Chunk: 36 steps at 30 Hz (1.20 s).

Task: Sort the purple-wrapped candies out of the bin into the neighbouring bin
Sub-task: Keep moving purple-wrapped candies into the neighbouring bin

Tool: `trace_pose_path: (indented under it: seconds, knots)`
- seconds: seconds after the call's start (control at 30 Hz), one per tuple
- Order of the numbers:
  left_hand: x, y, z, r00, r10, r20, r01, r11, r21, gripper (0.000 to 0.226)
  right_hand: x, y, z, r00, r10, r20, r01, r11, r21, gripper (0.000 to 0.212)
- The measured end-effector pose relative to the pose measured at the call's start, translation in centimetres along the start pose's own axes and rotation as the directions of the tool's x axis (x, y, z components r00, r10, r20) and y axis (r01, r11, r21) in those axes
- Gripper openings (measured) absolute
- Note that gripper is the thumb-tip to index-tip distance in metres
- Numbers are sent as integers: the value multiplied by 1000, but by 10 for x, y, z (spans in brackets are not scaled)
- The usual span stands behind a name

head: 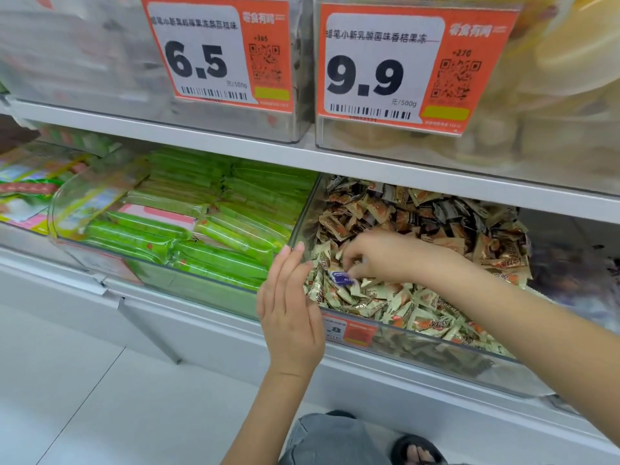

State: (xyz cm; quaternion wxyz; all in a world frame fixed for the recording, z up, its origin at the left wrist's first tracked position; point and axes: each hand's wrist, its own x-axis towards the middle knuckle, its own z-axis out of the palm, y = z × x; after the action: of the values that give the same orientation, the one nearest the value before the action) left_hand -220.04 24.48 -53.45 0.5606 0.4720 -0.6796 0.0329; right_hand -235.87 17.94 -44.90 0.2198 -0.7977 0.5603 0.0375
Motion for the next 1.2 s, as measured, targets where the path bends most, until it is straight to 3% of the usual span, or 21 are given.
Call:
trace_pose_path:
  seconds: [0.17,0.27,0.37,0.47,0.63,0.73,0.83,0.93,1.07,1.2]
  knots:
    - [-1,0,1,1000,-1,6,1,1000,7,39,-11,36,-18,976,217,-16,-216,957,-195,8]
    - [-2,-1,4,1000,-11,-27,11,1000,3,39,-16,32,-21,982,159,-98,-163,986,-31,4]
    - [-1,-1,6,999,-6,-42,6,1000,7,39,-6,11,-15,981,71,-178,-46,989,143,32]
    - [-1,-2,4,1000,0,-24,0,1000,11,38,11,-8,0,998,60,-27,-59,998,24,60]
    - [-2,-2,3,1000,4,-5,-4,1000,14,37,14,4,-7,990,130,61,-127,991,-49,43]
    - [-2,-1,5,1000,-10,-17,10,1000,10,38,11,3,-15,986,152,73,-136,974,-182,53]
    - [-2,-2,5,1000,-17,-15,18,1000,11,37,18,-6,-8,985,132,111,-116,983,-144,56]
    - [-2,-1,3,1000,-12,6,12,1000,13,38,21,-13,0,993,120,23,-114,978,-172,43]
    - [-3,0,4,999,-36,-3,36,999,4,38,11,-14,18,981,-45,-188,-14,953,-304,22]
    - [-3,0,3,999,-41,0,41,999,12,37,13,-15,26,982,-19,-187,-46,941,-336,22]
